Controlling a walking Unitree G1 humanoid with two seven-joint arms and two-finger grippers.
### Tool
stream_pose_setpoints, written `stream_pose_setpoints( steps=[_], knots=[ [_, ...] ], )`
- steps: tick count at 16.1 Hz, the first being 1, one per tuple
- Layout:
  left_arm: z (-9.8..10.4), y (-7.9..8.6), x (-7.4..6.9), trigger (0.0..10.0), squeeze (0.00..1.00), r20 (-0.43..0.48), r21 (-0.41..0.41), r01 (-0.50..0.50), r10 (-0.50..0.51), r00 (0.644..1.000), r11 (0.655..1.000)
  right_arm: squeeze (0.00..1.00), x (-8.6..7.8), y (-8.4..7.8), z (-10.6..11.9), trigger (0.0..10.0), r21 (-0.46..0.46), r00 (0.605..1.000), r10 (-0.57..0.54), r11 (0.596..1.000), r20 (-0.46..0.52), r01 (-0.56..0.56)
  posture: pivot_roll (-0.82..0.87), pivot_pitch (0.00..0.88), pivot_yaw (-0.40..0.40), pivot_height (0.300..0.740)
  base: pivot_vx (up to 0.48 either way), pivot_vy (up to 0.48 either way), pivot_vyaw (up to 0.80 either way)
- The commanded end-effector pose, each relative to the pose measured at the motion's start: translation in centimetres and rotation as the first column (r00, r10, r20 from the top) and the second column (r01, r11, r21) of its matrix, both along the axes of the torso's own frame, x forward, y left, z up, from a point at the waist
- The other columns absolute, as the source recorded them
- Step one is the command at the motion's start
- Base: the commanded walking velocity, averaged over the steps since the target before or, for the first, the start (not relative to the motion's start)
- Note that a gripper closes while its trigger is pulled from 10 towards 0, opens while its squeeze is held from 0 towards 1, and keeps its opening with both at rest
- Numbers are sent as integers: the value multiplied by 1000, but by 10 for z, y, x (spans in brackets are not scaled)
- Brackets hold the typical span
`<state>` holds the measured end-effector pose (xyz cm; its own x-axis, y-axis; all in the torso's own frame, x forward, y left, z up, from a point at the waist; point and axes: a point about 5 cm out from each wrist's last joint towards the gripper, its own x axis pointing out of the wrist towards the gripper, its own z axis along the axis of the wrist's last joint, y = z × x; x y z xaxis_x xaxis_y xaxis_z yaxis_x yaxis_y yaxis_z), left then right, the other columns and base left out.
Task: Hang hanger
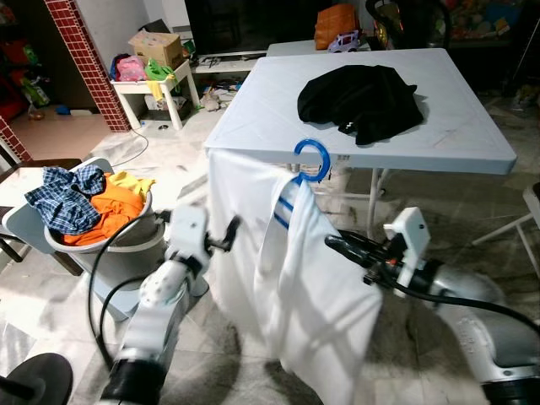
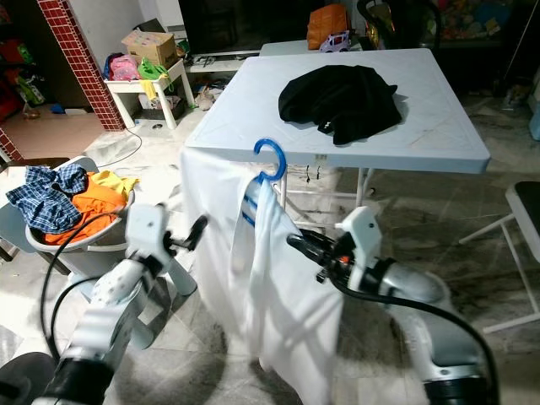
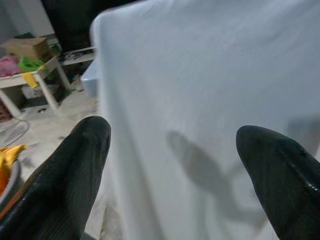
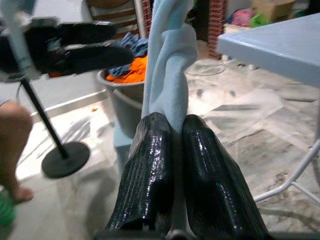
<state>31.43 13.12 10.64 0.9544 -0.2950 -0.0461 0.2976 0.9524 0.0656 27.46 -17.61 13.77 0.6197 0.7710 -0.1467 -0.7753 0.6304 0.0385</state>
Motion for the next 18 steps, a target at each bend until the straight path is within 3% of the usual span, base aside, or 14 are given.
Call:
stream_pose_setpoints(
  steps=[1,4,5,6,8,13,16,17,18],
  knots=[
    [2,-7,6,10000,0,-1,1,39,-39,999,999,0,-2,4,14,10000,24,996,80,996,39,-81,-105,0,102,740,0,0,0],
    [-1,-27,10,10000,0,-27,-34,111,-112,993,993,0,-1,2,21,10000,30,995,84,996,57,-86,-123,0,114,740,0,0,0],
    [-2,-32,10,10000,0,-35,-55,136,-139,990,989,0,1,2,23,10000,30,995,75,997,64,-78,-124,0,115,740,0,0,0],
    [1,-48,7,10000,0,-31,-83,197,-200,979,977,0,5,4,26,10000,34,995,40,998,94,-43,-128,0,121,740,0,0,0],
    [5,-58,3,10000,0,2,-77,225,-225,974,971,0,11,9,27,10000,19,991,-1,1000,133,-1,-129,0,125,740,0,0,0],
    [-1,-53,2,10000,0,7,-56,200,-199,980,978,0,8,20,25,10000,22,991,35,999,129,-39,-126,0,124,740,0,0,0],
    [2,-33,12,10000,0,19,-2,106,-106,994,994,0,3,19,24,10000,28,992,62,997,112,-65,-125,0,124,740,0,0,0],
    [2,-27,15,8627,0,18,2,87,-87,996,996,0,2,19,25,10000,33,991,71,997,109,-75,-128,0,125,740,0,0,0],
    [2,-24,17,0,0,13,6,82,-82,997,997,0,0,19,25,10000,36,991,86,995,102,-90,-129,0,126,740,0,0,0]
  ],
)
